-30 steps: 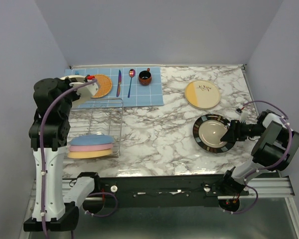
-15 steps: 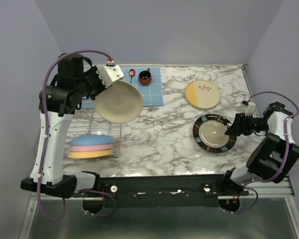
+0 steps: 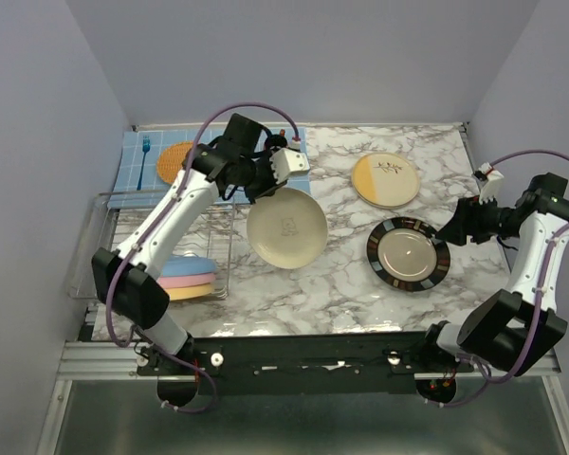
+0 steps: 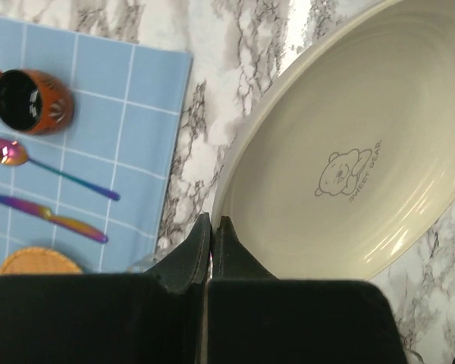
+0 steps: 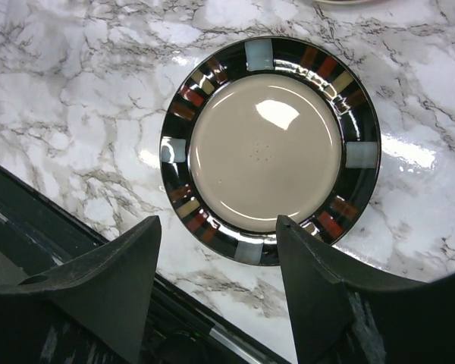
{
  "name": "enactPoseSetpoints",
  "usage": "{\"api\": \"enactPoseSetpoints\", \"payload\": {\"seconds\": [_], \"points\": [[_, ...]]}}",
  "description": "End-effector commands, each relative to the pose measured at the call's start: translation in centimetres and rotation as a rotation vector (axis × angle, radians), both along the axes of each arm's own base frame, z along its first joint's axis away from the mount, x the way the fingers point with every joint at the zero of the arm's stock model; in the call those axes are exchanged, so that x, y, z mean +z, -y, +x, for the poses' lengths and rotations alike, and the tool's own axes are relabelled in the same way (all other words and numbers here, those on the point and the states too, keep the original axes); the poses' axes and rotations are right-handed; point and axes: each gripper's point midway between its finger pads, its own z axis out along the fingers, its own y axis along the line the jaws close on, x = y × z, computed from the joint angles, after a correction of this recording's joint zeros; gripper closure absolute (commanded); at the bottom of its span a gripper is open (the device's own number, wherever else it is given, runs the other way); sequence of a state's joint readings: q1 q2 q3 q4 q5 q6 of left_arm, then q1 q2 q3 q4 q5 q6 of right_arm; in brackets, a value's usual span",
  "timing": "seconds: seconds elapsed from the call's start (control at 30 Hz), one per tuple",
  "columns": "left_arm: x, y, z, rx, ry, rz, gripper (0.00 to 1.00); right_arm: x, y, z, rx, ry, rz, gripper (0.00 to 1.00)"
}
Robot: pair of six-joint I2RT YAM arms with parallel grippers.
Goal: Unload the plates from the dish rack
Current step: Place the plate at the center of the board.
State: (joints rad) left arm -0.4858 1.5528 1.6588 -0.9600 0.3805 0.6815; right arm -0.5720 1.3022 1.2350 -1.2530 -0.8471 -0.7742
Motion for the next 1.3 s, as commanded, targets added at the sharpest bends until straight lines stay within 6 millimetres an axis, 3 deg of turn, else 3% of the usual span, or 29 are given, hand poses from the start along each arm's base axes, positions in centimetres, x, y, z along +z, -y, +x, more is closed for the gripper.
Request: {"api": "enactPoseSetpoints", "payload": {"seconds": [0.0,0.23,0.47,0.67,1.03,1.27], "points": [[-0.9,4.9,1.1,-0.082,-0.025,-0.075,1.00,0.8,-0.3,-0.9,-0.029,-0.024,-0.010,0.29],[-6.5,10.2,3.0,-0.146,-0.107,-0.018,1.00,1.5,-0.5,-1.4,-0.037,-0.017,-0.021,0.29],[-10.6,12.3,4.3,-0.205,-0.153,0.088,1.00,1.4,-0.5,-2.0,-0.040,-0.014,-0.051,0.29],[-12.7,12.8,4.5,-0.242,-0.160,0.176,1.00,1.4,-0.6,-1.9,-0.028,-0.005,-0.047,0.29],[-16.2,11.7,2.1,-0.330,-0.206,0.344,1.00,-0.6,-1.1,-2.1,-0.005,-0.027,-0.007,0.29],[-17.7,12.2,2.5,-0.329,-0.189,0.389,1.00,-0.8,-1.1,-2.3,0.004,-0.020,-0.021,0.29]]}}
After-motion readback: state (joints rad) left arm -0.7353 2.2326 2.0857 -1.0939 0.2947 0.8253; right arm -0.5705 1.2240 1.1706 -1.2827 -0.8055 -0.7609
